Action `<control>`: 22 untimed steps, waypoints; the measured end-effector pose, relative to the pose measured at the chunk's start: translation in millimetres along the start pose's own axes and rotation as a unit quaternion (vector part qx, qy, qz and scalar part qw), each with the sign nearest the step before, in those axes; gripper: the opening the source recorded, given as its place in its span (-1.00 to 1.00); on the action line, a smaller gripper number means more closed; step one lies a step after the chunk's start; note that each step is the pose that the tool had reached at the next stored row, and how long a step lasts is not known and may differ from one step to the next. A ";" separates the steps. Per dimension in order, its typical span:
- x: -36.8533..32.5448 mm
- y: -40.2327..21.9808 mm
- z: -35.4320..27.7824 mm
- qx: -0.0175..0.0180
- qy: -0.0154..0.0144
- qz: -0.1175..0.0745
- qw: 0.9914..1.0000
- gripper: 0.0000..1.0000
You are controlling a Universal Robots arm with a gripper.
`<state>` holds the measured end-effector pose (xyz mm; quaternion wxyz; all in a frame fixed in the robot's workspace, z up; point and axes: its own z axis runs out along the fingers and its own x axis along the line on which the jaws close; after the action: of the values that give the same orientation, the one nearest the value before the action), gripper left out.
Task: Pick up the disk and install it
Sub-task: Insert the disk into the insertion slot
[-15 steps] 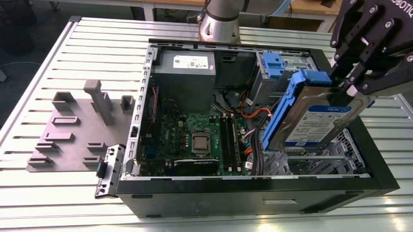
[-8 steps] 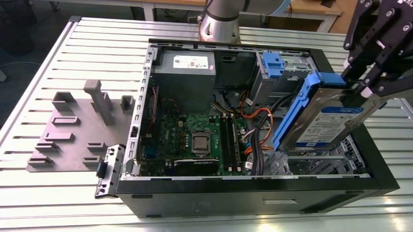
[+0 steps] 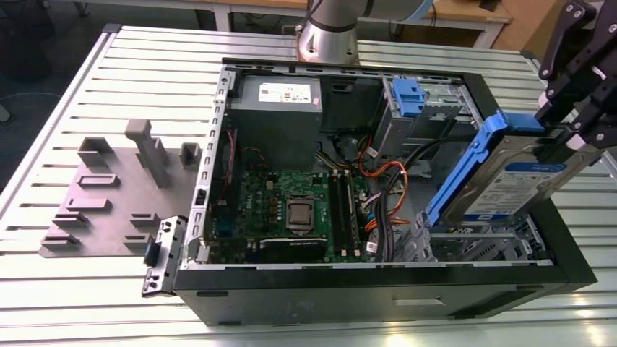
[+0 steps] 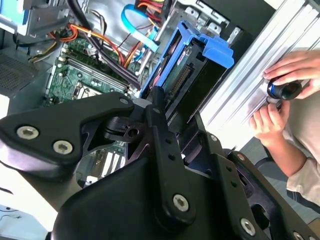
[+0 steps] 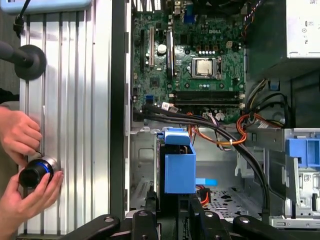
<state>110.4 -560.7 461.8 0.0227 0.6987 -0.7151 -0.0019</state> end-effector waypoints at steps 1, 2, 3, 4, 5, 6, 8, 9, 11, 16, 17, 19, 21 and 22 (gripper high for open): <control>0.0 -1.8 0.5 0.000 0.000 0.000 1.000 -0.31; -0.1 -2.8 1.3 0.000 0.000 0.000 1.000 -0.31; -0.3 -3.3 2.2 0.000 0.000 0.000 1.000 -0.31; -0.3 -3.7 3.1 0.000 0.000 0.000 1.000 -0.31; -0.3 -3.7 3.3 0.000 0.000 0.000 1.000 -0.31; -0.3 -3.7 3.3 0.000 0.000 0.000 1.000 -0.31; -0.3 -3.7 3.4 0.000 0.000 0.000 1.000 -0.31; -0.3 -3.8 3.5 0.000 0.000 0.000 1.000 -0.31; -0.4 -3.8 5.1 0.000 0.000 0.000 1.000 -0.31; -0.4 -3.8 5.6 0.000 0.000 0.000 1.000 -0.31; -0.5 -3.9 5.7 0.000 0.000 0.000 1.000 -0.31; -0.7 -3.8 5.8 0.000 0.000 0.000 1.000 -0.31; -0.9 -3.8 6.1 0.000 0.000 0.002 1.000 -0.31; -1.2 -3.8 6.2 0.000 0.000 0.003 1.000 -0.31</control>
<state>114.1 -559.7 455.5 0.0230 0.6964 -0.7173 -0.0017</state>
